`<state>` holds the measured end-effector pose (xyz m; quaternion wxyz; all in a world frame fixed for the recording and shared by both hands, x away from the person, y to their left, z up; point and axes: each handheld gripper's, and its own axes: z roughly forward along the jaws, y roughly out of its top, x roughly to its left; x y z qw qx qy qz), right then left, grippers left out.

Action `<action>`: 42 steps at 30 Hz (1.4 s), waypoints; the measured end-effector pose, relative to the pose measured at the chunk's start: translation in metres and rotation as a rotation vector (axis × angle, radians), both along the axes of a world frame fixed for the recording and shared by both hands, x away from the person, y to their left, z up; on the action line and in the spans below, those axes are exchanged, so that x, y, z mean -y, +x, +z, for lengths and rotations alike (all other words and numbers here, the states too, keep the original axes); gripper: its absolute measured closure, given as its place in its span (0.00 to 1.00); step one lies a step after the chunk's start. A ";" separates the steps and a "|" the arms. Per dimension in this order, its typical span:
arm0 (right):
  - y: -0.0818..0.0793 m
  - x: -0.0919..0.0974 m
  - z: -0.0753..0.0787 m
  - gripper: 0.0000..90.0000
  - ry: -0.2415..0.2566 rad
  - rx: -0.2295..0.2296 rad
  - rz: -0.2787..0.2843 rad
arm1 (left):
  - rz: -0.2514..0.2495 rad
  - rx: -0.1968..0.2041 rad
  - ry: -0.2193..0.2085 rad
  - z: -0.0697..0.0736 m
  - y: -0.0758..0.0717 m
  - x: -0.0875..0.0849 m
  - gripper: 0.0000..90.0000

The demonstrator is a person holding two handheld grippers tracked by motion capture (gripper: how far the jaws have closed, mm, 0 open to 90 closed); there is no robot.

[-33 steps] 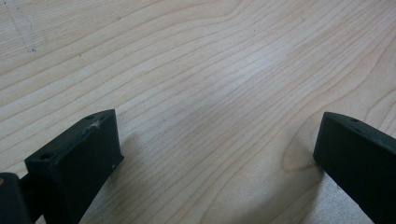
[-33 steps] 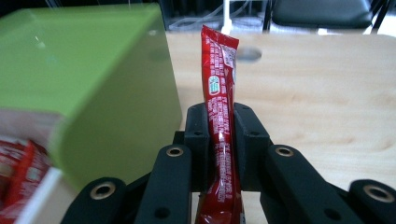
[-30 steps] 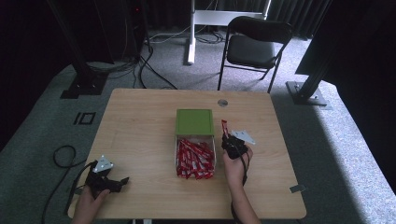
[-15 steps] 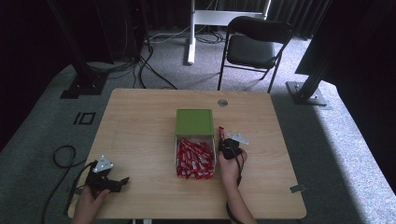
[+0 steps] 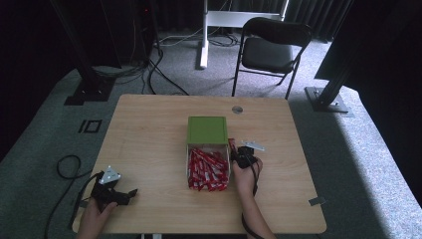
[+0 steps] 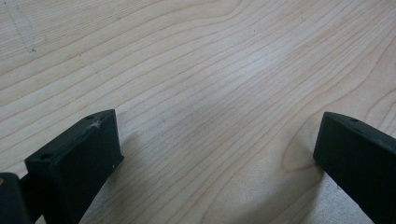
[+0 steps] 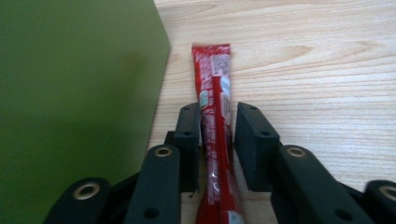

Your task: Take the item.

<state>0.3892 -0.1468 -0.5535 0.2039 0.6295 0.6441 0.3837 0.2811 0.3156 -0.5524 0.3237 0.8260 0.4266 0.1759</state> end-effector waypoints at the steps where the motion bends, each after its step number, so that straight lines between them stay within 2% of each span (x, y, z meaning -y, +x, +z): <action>1: 0.000 0.000 0.001 0.72 -0.001 0.005 0.011 | 0.000 0.000 0.000 0.000 0.000 0.000 0.02; 5: -0.002 0.001 0.008 0.65 -0.003 0.022 0.019 | 0.000 0.000 0.000 0.000 0.000 0.000 0.02; 6: -0.004 0.003 0.014 0.63 0.003 0.038 0.025 | 0.000 0.001 -0.001 0.000 0.000 0.000 0.02; 11: -0.006 0.010 0.029 0.63 -0.001 0.065 0.048 | 0.001 0.001 -0.001 0.000 0.000 0.000 0.02; 19: -0.012 0.030 0.041 0.57 -0.013 0.083 0.085 | 0.000 0.000 0.000 0.000 0.000 0.000 0.02; 22: -0.014 0.038 0.044 0.55 -0.016 0.087 0.099 | 0.001 0.001 -0.001 0.000 0.000 0.000 0.02; 31: -0.022 0.057 0.048 0.36 -0.013 0.137 0.173 | 0.001 0.001 -0.001 0.000 0.000 0.000 0.02; 37: -0.029 0.072 0.047 0.31 -0.014 0.148 0.201 | 0.001 0.001 -0.001 0.000 0.000 0.000 0.02; 42: -0.034 0.085 0.043 0.28 -0.011 0.137 0.230 | 0.000 0.001 0.000 0.000 0.000 0.000 0.02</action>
